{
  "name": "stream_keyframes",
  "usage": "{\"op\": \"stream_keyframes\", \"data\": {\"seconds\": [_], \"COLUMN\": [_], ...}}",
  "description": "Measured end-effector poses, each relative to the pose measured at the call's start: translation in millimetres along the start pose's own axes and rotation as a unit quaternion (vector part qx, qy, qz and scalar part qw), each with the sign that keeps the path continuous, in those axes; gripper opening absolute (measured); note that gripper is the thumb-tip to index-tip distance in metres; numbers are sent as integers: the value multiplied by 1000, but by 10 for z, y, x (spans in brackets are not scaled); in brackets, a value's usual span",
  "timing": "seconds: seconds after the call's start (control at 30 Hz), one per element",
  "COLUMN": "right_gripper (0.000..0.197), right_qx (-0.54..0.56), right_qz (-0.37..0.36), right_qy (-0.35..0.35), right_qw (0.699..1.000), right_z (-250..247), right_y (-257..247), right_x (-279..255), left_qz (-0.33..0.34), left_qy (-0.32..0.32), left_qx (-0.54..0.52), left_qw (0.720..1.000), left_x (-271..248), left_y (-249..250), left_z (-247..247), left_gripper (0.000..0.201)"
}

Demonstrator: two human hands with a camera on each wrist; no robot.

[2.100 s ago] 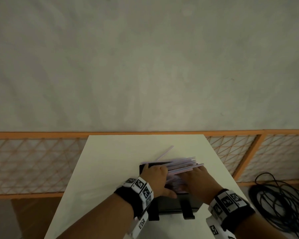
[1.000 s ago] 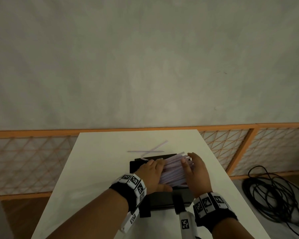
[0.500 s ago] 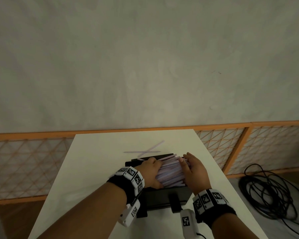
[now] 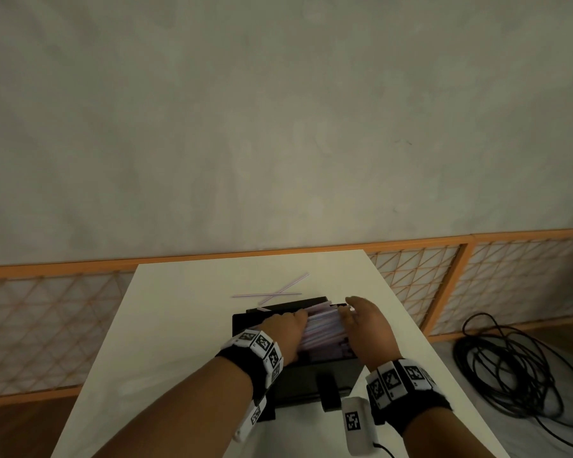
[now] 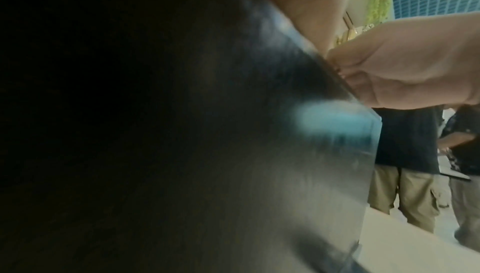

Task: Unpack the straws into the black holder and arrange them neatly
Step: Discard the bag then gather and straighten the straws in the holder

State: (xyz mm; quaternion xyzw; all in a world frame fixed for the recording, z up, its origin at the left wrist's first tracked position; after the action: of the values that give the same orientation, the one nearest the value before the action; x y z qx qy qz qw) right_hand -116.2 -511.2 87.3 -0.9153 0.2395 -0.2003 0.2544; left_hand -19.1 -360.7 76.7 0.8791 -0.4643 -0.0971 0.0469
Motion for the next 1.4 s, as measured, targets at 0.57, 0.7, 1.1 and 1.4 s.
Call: {"op": "stream_keyframes", "data": {"seconds": [0.57,0.7,1.1,1.4], "right_gripper": [47,36,37,13], "right_qx": [-248,-312,-365,-360], "right_qz": [-286,-237,-206,-173], "right_qy": [-243,-293,-382,-390], "right_qw": [893,872,824,829], "right_z": [141,201,383,428], "right_y": [-1041,-1043,-923,-871], "right_x": [-566,-543,-360,-303], "left_qz": [31,-8,-9,-23], "left_qy": [-62,-51,-60,-53], "left_qx": [-34,-57,-81,-98], "left_qw": [997,997,995,993], "left_x": [153,160,133,101], "left_y": [-31,-101,-125,-133], "left_z": [-612,-734,-589,-529], "left_gripper": [36,43,49,49]}}
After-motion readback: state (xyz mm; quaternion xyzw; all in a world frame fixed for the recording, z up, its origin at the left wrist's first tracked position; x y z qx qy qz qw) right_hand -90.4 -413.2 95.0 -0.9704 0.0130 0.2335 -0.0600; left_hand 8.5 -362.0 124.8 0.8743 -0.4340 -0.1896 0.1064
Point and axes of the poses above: each hand's wrist, its own x-axis towards the middle knuckle, its own z-axis out of the palm, y = z × x, the point moved 1 cm from there along x, towards the middle knuckle, and after that the axes turned 6 degrees about -x, right-handed, at the moved point
